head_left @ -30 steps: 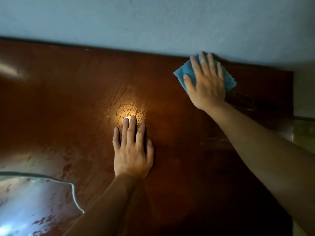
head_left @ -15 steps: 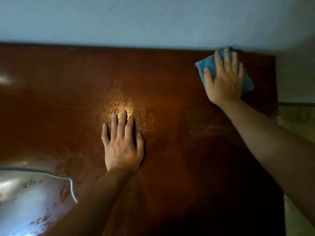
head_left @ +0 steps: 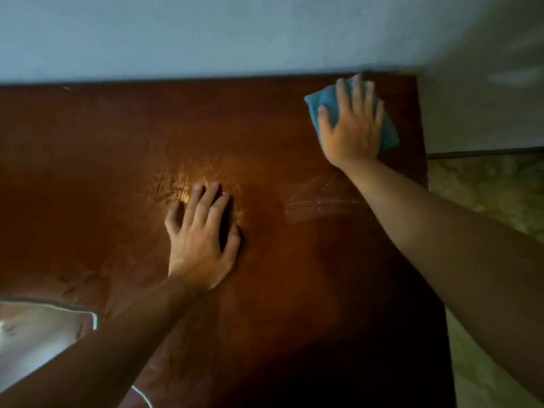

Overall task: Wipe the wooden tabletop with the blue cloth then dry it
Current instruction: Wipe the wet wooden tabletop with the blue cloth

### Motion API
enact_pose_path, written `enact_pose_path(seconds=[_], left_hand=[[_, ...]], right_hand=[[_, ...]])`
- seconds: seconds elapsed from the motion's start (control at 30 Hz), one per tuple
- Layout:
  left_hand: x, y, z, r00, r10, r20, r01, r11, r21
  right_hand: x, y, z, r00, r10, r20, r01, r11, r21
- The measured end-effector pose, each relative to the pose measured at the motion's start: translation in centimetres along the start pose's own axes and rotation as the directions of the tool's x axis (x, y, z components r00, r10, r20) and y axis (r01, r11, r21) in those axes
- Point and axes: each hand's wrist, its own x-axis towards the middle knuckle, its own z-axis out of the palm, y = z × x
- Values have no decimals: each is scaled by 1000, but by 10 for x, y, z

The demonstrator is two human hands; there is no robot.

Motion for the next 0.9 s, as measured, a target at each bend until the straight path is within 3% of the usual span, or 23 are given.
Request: enact_pose_path(seconds=[0.07, 0.2, 0.33, 0.43, 0.6, 0.73, 0.9], left_hand=[[6, 20, 7, 993, 111, 38, -112, 994, 18], [9, 42, 21, 996, 77, 39, -82, 986, 144], [8, 42, 29, 996, 90, 21, -92, 977, 193], [8, 41, 31, 996, 86, 18, -88, 976, 198], [9, 41, 31, 997, 78, 18, -79, 979, 185], [9, 42, 33, 996, 89, 2, -88, 979, 184], [9, 42, 33, 996, 84, -9, -81, 978, 193]], right_hand=[[17, 24, -7, 992, 127, 5, -127, 992, 2], [24, 11, -9, 971, 239, 25, -239, 970, 35], [3, -32, -1, 998, -31, 61, 32, 999, -8], [1, -18, 0, 982, -163, 92, 165, 986, -16], [22, 75, -17, 991, 130, 16, -130, 991, 13], [4, 54, -12, 979, 204, 1, -204, 979, 20], [-62, -64, 13, 991, -133, 35, 131, 990, 56]])
